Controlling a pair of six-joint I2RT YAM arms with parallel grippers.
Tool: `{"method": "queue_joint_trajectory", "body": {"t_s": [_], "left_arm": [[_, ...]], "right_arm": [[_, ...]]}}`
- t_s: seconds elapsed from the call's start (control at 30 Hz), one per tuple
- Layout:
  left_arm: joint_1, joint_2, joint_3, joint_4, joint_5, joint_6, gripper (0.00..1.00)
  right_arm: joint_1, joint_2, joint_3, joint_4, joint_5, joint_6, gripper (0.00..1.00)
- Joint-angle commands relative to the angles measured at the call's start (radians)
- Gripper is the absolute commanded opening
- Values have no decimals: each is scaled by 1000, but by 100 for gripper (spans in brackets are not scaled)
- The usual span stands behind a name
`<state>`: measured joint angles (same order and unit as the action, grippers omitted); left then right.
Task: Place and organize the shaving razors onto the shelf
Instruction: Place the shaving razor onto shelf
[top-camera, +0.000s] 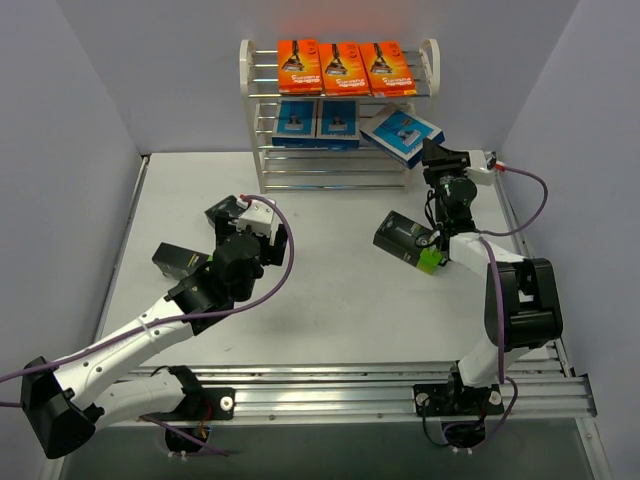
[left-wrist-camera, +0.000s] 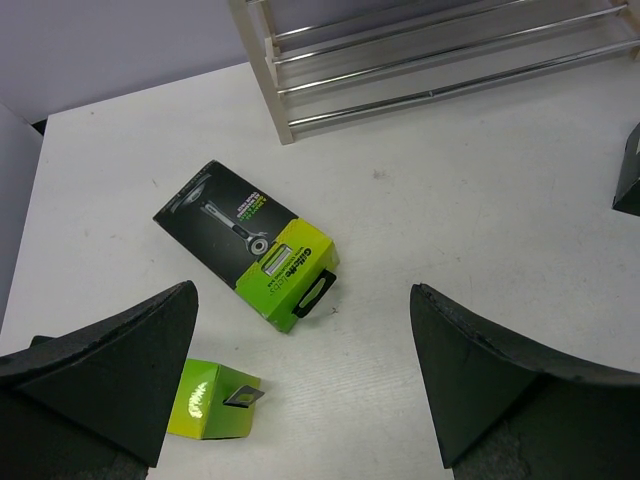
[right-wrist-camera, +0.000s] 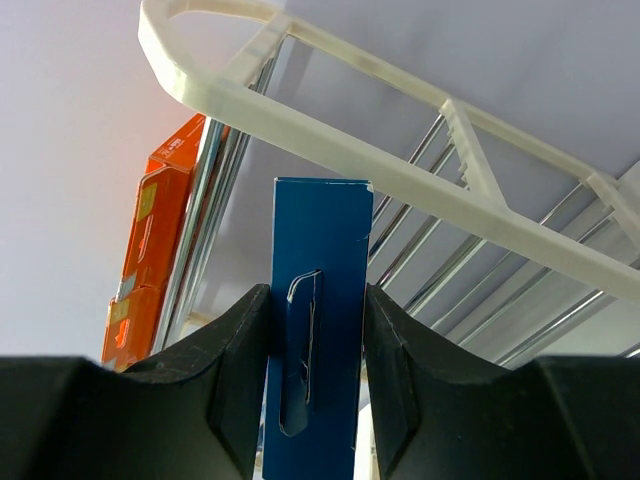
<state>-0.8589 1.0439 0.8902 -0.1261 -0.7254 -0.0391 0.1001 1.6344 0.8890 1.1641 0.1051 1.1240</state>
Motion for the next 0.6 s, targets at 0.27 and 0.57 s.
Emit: {"method": "queue_joint_trajectory", "body": {"t_s": [0.27, 0.57], "left_arm": [[-6, -7, 3, 43, -11, 11, 96], [-8, -8, 3, 43, -8, 13, 96]], "right_arm": [[13, 21, -19, 141, -13, 7, 31], [20, 38, -32, 154, -27, 3, 44]]}}
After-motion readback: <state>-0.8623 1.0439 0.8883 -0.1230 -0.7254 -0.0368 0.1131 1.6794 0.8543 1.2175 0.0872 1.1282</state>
